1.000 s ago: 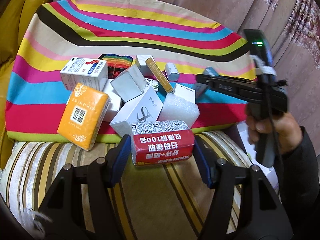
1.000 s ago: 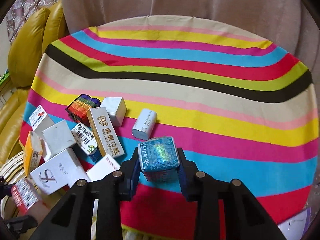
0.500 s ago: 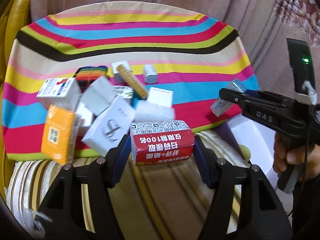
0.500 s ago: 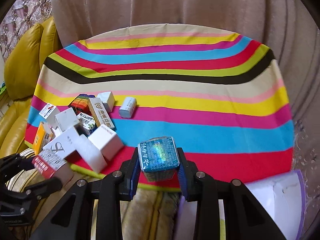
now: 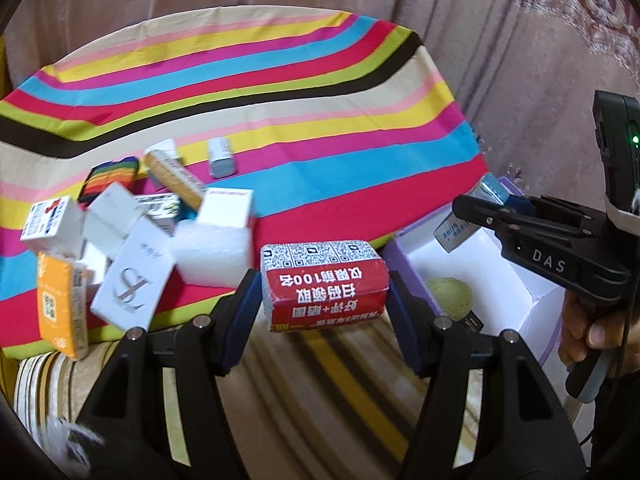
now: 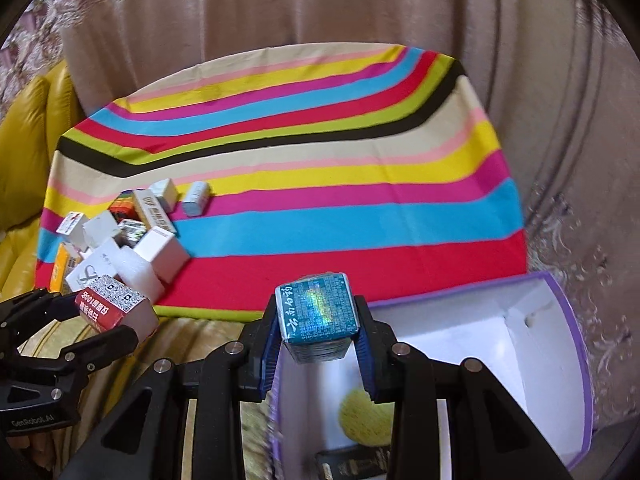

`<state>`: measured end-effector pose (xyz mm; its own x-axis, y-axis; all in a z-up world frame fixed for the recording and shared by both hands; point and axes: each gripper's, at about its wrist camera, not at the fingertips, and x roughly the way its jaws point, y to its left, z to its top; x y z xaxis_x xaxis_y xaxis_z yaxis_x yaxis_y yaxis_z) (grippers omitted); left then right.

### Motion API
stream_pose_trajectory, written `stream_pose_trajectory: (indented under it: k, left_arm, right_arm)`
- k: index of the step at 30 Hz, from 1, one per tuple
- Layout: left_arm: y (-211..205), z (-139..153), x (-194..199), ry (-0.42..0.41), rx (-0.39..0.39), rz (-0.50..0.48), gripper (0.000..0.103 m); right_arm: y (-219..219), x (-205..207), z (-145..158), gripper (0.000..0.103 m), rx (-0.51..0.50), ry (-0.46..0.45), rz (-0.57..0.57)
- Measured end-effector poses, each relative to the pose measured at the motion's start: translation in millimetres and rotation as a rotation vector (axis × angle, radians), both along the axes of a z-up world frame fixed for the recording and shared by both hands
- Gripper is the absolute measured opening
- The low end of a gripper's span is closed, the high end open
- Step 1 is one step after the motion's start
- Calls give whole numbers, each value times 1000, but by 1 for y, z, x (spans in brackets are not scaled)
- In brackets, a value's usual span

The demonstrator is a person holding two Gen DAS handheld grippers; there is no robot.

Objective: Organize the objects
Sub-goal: 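Drop the blue box into the white box with the right gripper while the left drops the red box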

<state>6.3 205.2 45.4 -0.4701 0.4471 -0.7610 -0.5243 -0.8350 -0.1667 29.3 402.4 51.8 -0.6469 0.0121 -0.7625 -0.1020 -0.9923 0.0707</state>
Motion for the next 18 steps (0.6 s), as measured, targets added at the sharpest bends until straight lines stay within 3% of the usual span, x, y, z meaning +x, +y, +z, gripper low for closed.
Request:
stream_pose_trajectory:
  k: [18]
  left_arm:
    - [71,-3,14,-24,-19,-173,65]
  right_arm:
    - [68,50,-12,35,51,-54,-218]
